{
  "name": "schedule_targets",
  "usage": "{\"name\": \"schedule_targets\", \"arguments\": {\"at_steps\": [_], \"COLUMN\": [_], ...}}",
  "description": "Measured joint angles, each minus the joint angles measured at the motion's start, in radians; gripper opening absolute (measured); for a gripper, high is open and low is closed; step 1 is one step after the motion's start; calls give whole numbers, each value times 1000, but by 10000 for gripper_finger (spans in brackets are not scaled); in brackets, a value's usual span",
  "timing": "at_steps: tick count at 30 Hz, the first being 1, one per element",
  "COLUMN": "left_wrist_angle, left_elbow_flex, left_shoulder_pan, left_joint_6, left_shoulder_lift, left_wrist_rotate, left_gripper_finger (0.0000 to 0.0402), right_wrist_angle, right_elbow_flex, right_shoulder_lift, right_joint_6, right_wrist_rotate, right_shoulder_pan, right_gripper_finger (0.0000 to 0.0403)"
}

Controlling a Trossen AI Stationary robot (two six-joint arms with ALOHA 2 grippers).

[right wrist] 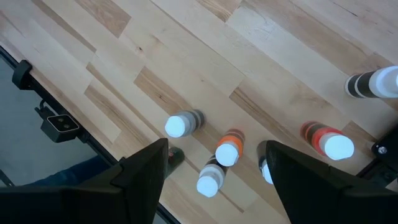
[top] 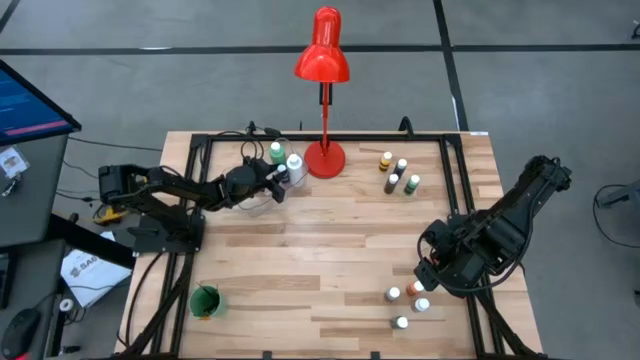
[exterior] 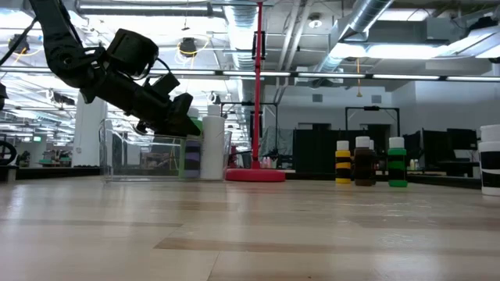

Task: Pick & Place Paint Supplies
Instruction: Put the purple paint bottle into the transparent bin, then put the green paint bottle into the transparent bin

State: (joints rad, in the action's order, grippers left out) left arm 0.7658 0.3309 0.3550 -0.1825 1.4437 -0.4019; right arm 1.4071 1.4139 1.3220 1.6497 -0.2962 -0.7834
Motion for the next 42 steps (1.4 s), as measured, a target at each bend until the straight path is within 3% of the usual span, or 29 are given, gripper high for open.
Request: {"name": "schedule_targets", "arguments": {"at_steps": [23, 34, 42], "left_wrist_angle": [2, 5, 1], "left_elbow_flex": [0, 0, 1], "left_shoulder_pan": [0, 24, 13], "left_joint_6": [93, 96, 92], "left_shoulder_lift": [0, -1, -62], "left_wrist_rotate": [68, 68, 96], "left_gripper_finger": [133, 231, 243], "right_wrist_angle": [-40, -40, -40], "right_elbow_flex": [0, 0, 0], "right_shoulder_lift": [0, 0, 0], "right_joint_6": [-2, -2, -2], "right_wrist_rotate": [0, 0, 0], "right_shoulder_pan": [0, 0, 0], "right_gripper_finger": [265, 265, 265]}}
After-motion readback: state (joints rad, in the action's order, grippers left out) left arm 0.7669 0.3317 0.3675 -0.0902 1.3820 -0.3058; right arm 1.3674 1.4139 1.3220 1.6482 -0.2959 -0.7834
